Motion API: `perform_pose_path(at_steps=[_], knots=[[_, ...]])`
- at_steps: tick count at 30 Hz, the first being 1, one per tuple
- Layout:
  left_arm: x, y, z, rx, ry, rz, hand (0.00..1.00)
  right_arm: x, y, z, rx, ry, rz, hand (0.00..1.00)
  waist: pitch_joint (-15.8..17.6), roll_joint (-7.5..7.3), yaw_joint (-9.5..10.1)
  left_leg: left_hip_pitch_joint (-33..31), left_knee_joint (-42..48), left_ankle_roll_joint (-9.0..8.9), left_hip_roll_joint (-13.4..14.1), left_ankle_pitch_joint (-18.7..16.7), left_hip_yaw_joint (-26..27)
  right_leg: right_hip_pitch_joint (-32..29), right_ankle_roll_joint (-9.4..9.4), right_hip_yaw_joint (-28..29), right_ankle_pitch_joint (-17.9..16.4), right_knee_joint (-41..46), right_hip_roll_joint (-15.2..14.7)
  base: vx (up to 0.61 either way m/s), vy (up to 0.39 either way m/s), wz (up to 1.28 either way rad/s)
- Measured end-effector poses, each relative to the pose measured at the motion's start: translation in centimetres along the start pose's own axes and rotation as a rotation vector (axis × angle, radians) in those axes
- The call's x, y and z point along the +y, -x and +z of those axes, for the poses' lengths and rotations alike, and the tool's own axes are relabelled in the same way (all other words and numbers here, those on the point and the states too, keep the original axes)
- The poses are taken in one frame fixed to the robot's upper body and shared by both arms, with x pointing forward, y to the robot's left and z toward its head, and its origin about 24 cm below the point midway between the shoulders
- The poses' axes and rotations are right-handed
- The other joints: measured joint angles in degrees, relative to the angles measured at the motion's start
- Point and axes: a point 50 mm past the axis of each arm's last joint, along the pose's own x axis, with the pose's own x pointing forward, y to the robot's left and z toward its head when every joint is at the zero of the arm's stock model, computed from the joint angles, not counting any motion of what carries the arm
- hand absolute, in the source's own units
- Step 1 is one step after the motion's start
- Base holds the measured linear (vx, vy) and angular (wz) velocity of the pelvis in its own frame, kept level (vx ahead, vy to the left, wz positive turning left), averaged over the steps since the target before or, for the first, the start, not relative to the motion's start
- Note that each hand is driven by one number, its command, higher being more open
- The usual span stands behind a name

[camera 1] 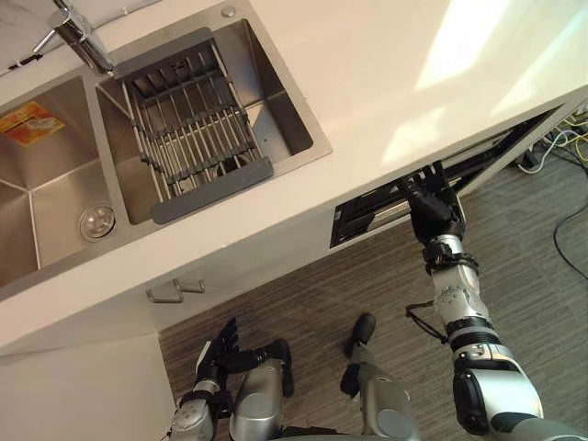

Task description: Walk over to the sink, pick up the cup, carry it to the dishwasher, place the cup inside the dishwasher, then close the dishwasher door

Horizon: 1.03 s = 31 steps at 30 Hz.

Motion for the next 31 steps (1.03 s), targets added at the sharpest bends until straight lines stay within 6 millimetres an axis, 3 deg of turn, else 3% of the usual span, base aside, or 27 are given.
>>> perform_pose_path(at_steps=[5, 8, 13, 21, 31], knots=[[0.6, 0.5, -0.8, 0.033, -0.031, 0.012, 1.0, 0.8, 3.2, -0.9, 0.07, 0.231, 0.128, 1.0, -1.9, -1.37, -1.37, 4.6, -3.0, -0.15, -0.4, 0.1, 0.7, 2.9, 0.82, 1.1, -0.6, -0.1, 0.1, 0.06, 0.1, -0.06], [1.3, 1.2, -1.8, 0.073, -0.061, 0.024, 1.0, 0.6, 7.0, -3.8, 0.212, 0.329, 0.196, 1.0, -6.7, -3.43, -1.69, 6.7, -5.1, -0.16, -0.9, 0.1, 1.2, 4.0, 1.77, 2.0, -1.3, -0.2, -0.1, 0.08, 0.107, -0.05], [2.2, 2.1, -2.7, 0.097, -0.091, 0.055, 1.0, -1.0, 11.7, -7.3, 0.394, 0.377, 0.14, 1.0, -10.7, -5.57, -2.84, 9.3, -7.2, -0.14, -1.8, 0.1, 2.0, 5.3, 2.71, 3.1, -1.8, -0.4, -1.0, 0.04, 0.095, -0.05], [2.3, 2.3, -3.0, 0.108, -0.101, 0.056, 1.0, -4.5, 18.0, -11.9, 0.67, 0.394, -0.097, 1.0, -12.2, -5.6, -4.22, 12.2, -8.7, -0.05, -2.7, 0.2, 2.7, 7.0, 2.92, 3.6, -1.7, -0.4, -1.3, 0.01, 0.04, -0.04], [3.3, 3.2, -3.9, 0.131, -0.056, 0.134, 1.0, -8.1, 24.9, -14.1, 0.849, 0.293, -0.468, 1.0, -15.0, -5.44, -4.25, 14.1, -9.3, 0.02, -2.8, 0.5, 1.7, 9.4, 3.68, 2.9, -2.4, -0.4, -1.6, -0.02, -0.004, 0.04]])
